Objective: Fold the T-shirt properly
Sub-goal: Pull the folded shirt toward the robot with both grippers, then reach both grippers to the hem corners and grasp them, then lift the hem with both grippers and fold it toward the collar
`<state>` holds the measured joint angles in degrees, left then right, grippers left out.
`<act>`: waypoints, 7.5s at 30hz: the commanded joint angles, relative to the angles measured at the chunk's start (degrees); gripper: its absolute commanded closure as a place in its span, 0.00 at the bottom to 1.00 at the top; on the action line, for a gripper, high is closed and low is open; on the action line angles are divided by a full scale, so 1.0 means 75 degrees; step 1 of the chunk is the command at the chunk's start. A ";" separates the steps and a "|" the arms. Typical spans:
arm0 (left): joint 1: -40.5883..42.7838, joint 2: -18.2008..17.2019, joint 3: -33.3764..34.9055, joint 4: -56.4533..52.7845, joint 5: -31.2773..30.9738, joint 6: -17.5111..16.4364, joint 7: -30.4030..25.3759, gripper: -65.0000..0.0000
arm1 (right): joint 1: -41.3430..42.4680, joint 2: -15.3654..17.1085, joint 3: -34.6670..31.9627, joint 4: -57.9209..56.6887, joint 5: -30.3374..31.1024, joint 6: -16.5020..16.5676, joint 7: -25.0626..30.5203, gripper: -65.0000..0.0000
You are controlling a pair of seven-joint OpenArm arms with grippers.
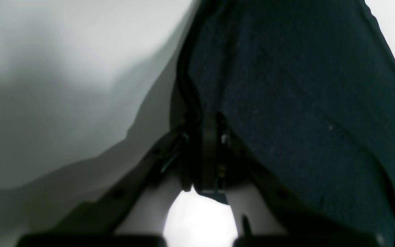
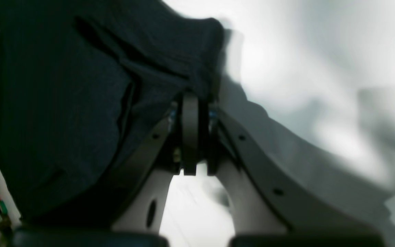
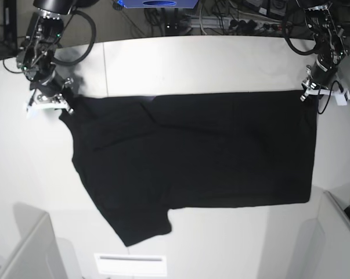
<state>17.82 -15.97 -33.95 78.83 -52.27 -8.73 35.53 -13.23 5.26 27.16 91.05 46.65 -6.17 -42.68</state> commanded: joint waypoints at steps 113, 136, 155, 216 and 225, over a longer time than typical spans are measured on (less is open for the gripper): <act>0.2072 -0.0104 -0.2676 0.2847 0.0188 0.0150 0.0192 1.00 | 0.6658 0.1063 -0.7085 -0.7257 0.0056 0.1052 0.2543 0.89; -0.2933 -0.0608 -0.0062 0.0233 0.5041 0.0115 0.0883 0.10 | 0.6658 0.1052 -0.7038 -0.7679 0.0092 0.1052 0.2812 1.00; -0.7141 -0.1452 0.2998 -0.6519 0.5076 0.0115 -0.1121 0.11 | 0.6670 0.1122 -0.7038 -0.7679 0.0068 0.1052 0.2812 1.00; -0.2558 -0.0678 0.1122 0.0783 0.4994 -0.0588 -0.0019 1.00 | 0.3142 0.1708 -0.5010 -0.1537 0.0080 0.1017 0.2179 1.00; -0.1480 -0.0702 0.1005 0.1909 0.4947 -0.0635 0.0121 1.00 | 0.2357 0.2130 -0.5010 -0.0306 0.0115 0.0302 0.2179 1.00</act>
<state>7.44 -20.05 -25.91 91.83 -14.83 -13.52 37.54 3.64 20.73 -10.72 87.59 46.94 -4.34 -27.24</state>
